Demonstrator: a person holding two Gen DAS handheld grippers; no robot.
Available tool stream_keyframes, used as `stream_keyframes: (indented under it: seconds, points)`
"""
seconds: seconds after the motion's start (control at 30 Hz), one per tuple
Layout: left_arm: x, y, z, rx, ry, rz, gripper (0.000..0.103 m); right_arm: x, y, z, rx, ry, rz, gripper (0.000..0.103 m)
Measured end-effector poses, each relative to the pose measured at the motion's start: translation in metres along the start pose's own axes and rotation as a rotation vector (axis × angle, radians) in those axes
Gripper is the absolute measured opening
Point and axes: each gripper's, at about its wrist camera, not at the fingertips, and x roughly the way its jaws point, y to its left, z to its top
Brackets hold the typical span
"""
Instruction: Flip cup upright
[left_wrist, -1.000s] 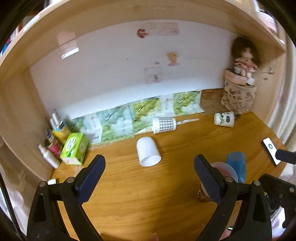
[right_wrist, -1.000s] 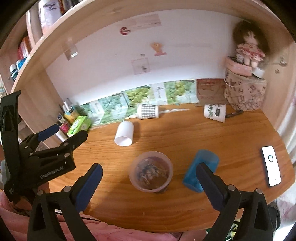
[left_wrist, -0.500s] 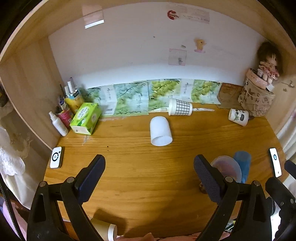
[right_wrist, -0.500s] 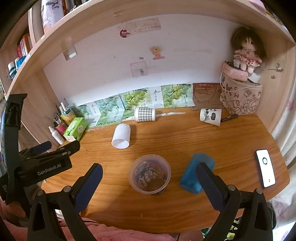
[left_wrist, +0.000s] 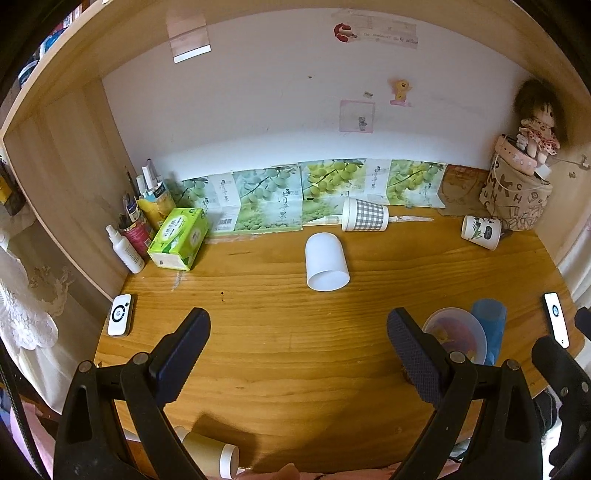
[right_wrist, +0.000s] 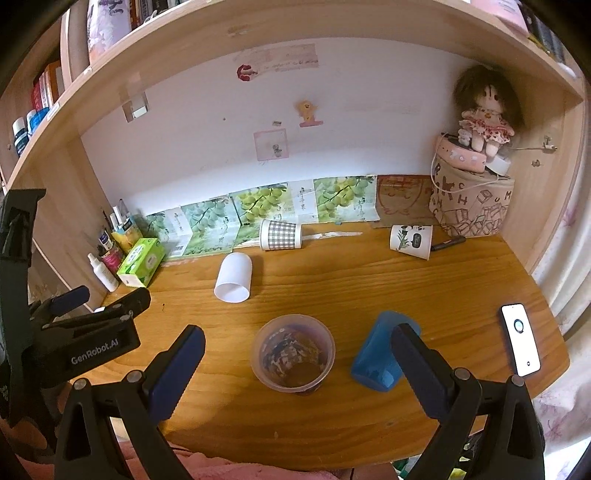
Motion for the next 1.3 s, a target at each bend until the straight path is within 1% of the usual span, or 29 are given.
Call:
stream_keyframes:
  seconds: [0.33,0.5,0.73,1.03,1.3]
  points:
    - [-0.004,0.004,-0.004,-0.022,-0.012,0.03,0.098,0.003,0.0,0.002,-0.016,-0.002,0.004,0.101]
    - [-0.007,0.002,-0.007,-0.014,-0.017,0.034,0.098,0.005,0.001,0.002,-0.026,0.007,0.007,0.101]
    - [-0.009,0.005,-0.008,-0.028,-0.029,0.044,0.098,0.006,0.001,0.002,-0.033,0.007,0.013,0.101]
    - [-0.016,0.004,-0.008,-0.038,-0.069,0.041,0.098,0.004,0.001,0.003,-0.044,0.001,0.009,0.101]
    - [-0.021,0.002,-0.006,-0.021,-0.095,0.028,0.098,0.003,0.001,0.003,-0.045,-0.003,0.009,0.101]
